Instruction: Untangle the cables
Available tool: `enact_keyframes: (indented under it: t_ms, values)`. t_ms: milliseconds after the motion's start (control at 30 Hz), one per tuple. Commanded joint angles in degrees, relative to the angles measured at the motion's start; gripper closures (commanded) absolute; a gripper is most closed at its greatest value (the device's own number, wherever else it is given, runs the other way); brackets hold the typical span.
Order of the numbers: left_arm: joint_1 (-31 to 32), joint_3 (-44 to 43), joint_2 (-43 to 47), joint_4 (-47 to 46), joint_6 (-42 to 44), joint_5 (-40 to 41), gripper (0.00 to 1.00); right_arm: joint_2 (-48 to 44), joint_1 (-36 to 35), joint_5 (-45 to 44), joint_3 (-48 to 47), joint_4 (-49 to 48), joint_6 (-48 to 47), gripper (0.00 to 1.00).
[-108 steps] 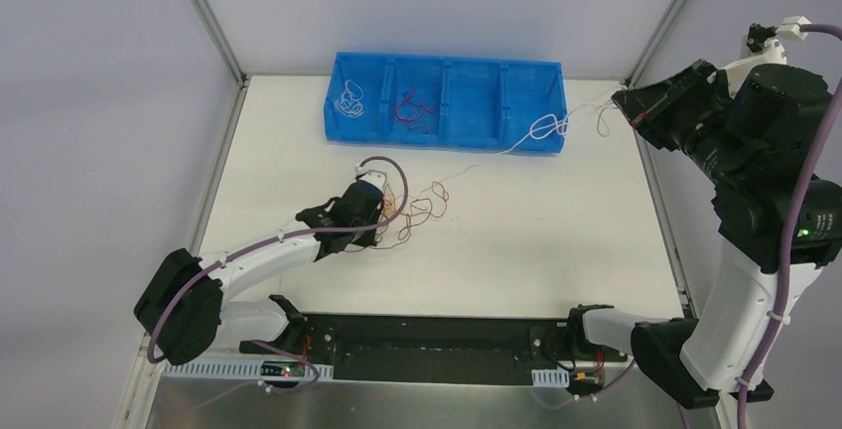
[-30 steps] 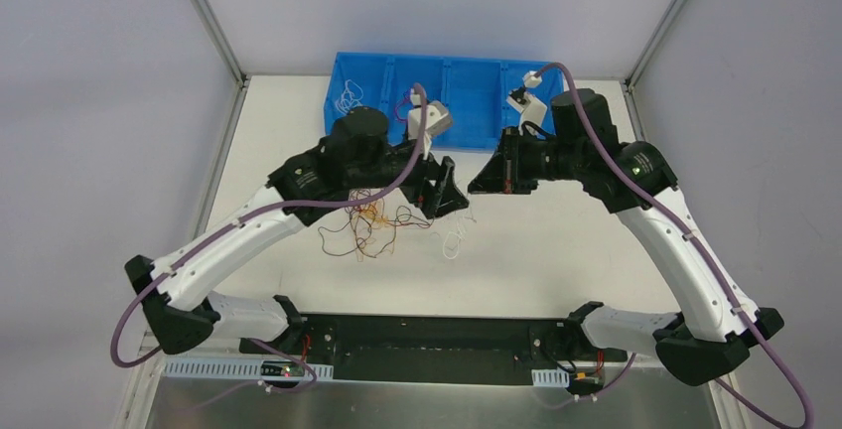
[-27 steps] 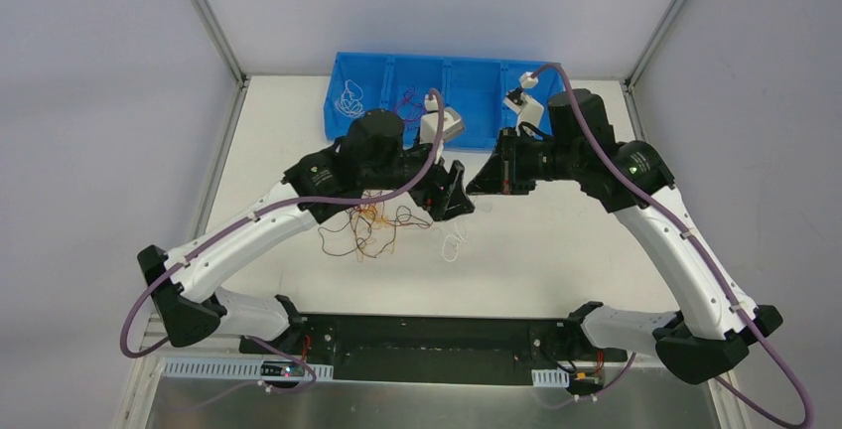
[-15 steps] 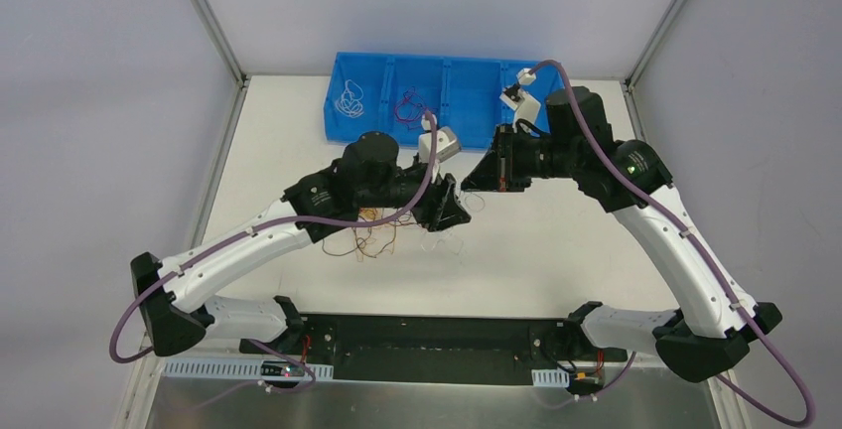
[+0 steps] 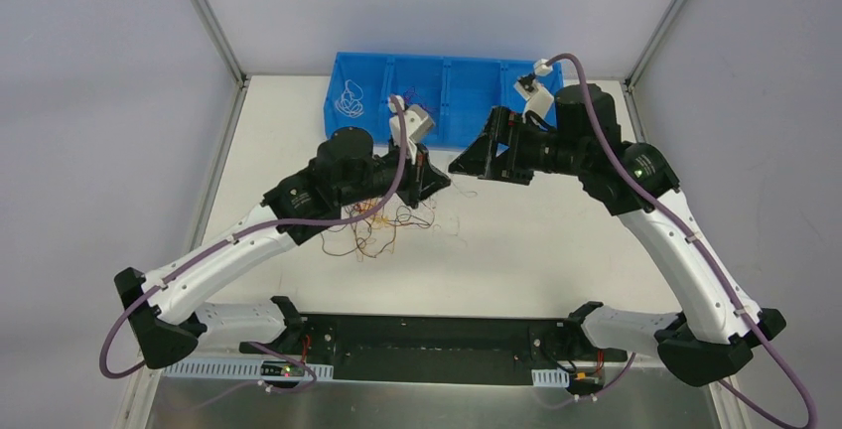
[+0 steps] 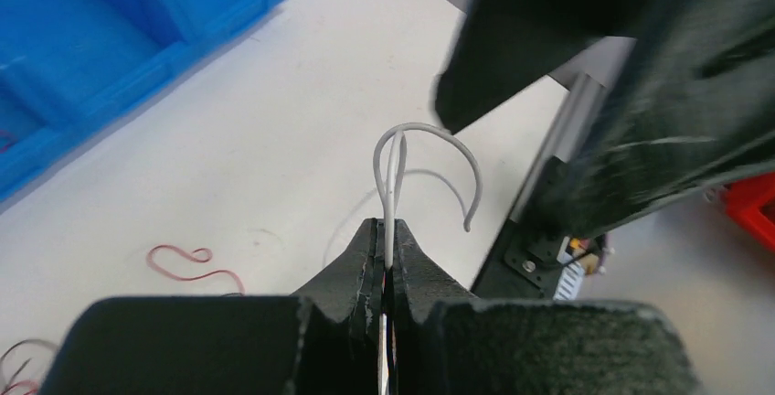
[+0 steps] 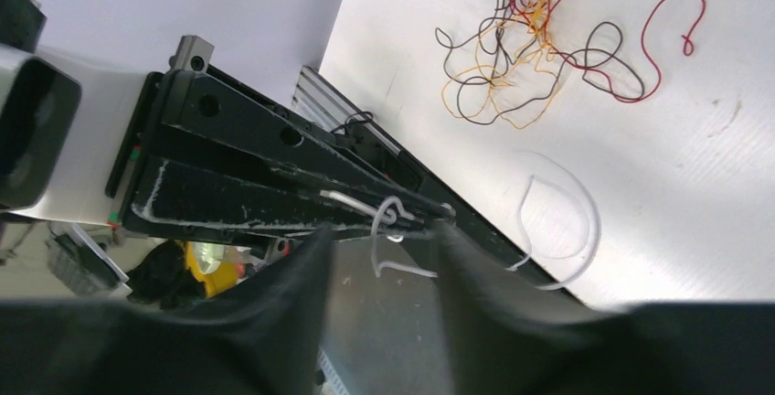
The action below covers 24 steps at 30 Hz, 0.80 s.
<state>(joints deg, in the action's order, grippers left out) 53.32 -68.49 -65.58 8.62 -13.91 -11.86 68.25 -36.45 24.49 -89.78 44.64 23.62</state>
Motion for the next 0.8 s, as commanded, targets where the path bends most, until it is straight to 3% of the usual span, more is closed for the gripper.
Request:
enact_keyframes:
  t_ms: [0,167,400,533,767]
  values:
    - [-7.5,-1.3,2.5,0.1,-1.7,4.5,1.00,-2.6,2.0,-5.5,-1.7,-3.4,3.0,0.01]
    - [-20.7,-8.4,-0.6,4.3,-0.4,7.4,1.00,-4.7,7.0,-6.1,-1.7,-2.7,3.7,0.01]
    - [-34.8,-20.8,-14.4,4.7,0.3,10.8,1.00,-5.8,9.2,-4.0,-0.2,-0.4,1.3,0.01]
    - [-40.9,-26.6,-23.5,-2.3,-2.9,7.7,1.00,-6.5,9.2,-3.8,3.5,-1.6,1.0,0.01]
    - [-46.2,-45.2,-41.6,-4.3,-4.3,4.3,1.00,-6.2,9.7,-3.4,7.1,-1.8,-1.2,0.01]
